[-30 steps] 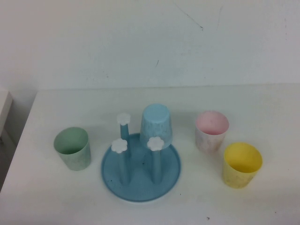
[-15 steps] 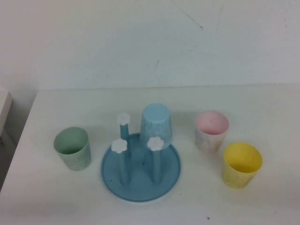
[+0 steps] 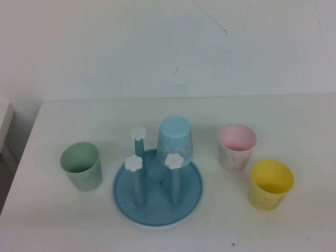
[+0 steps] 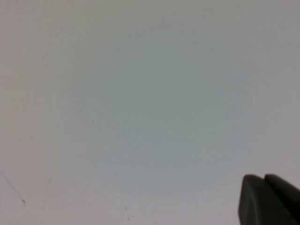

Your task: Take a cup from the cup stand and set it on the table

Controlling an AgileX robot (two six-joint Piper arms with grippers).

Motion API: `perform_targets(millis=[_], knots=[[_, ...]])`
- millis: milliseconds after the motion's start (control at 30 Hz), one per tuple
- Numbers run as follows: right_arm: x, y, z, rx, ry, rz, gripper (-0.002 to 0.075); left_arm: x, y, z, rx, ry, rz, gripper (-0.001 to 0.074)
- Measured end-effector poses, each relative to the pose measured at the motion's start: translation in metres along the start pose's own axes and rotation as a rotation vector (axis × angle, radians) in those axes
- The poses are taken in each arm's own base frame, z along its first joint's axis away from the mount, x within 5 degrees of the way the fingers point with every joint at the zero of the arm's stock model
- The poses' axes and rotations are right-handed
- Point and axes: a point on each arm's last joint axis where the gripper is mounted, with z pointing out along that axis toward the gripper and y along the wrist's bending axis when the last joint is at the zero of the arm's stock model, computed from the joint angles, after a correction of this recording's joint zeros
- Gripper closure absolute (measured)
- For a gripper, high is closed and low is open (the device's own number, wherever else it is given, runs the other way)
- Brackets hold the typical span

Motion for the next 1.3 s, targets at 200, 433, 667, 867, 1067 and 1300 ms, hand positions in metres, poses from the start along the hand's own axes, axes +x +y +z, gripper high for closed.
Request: perform_targets(millis=[200, 433, 667, 867, 1067, 1300], knots=[[-0.004, -0.001, 0.0, 0.006, -0.039, 0.024, 0.0729, -0.002, 0.0, 0.0, -0.002, -0.017, -0.109, 0.0738], [0.002, 0.001, 0.002, -0.025, 0.109, 0.011, 0.0729, -0.009, 0.0, 0.001, 0.0, -0.001, -0.14, 0.0738], [-0.033, -0.009, 0.008, -0.039, 0.348, -0.039, 0.0729, -0.053, -0.003, 0.003, 0.019, 0.087, -0.125, 0.0738], [-0.048, -0.013, 0.026, -0.072, 0.605, -0.026, 0.0729, -0.069, -0.004, 0.022, 0.019, 0.289, -0.107, 0.0738], [-0.05, 0.002, 0.056, -0.311, 0.814, -0.039, 0.0729, -0.066, -0.005, 0.047, 0.014, 0.425, -0.101, 0.0738], [-0.043, 0.025, 0.102, -0.649, 0.92, -0.021, 0.0729, -0.054, -0.005, 0.06, 0.009, 0.516, -0.099, 0.0738]])
